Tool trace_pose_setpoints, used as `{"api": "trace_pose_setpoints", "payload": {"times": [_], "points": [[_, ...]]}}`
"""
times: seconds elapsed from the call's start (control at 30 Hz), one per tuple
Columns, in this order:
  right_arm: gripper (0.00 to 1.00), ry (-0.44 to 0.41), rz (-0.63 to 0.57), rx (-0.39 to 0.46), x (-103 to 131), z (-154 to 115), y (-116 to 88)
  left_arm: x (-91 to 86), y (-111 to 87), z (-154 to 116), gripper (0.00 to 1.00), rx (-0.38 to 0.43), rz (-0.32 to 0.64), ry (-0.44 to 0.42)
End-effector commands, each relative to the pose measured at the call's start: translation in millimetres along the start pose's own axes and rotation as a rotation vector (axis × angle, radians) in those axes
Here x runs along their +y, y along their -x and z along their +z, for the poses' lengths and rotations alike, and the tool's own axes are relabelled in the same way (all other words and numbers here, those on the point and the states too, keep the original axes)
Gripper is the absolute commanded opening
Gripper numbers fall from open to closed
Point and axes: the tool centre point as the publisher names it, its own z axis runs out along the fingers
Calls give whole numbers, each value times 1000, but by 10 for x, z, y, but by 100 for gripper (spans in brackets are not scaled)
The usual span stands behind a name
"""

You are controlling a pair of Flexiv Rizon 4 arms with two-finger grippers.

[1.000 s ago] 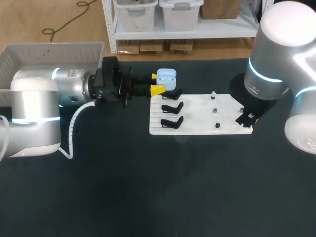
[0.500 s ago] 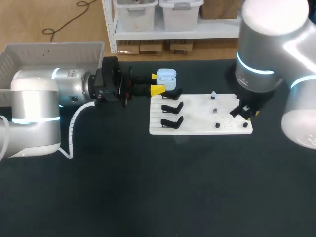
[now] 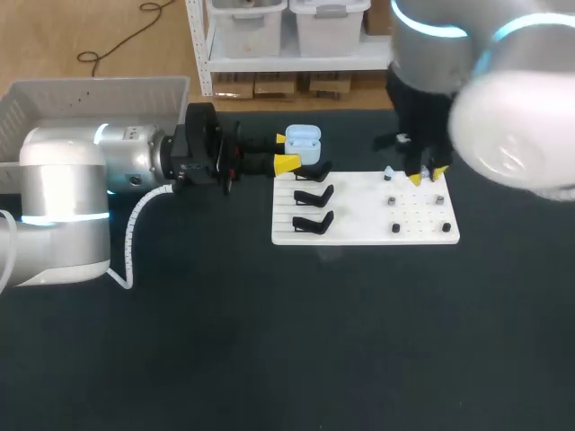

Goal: Pick up each earbud case from the left stands, insert the matching earbuds, close the lid, and place the case in the box.

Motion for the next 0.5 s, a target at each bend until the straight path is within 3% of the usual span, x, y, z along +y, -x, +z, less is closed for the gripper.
{"api": "trace_pose_setpoints", "payload": {"times": [0.03,0.5], "points": [[0,-37,38,102,221,-82,61,1,-10,-1,0,-2,2,1],[0,-37,38,102,221,-82,61,1,-10,-1,0,-2,2,1]]}}
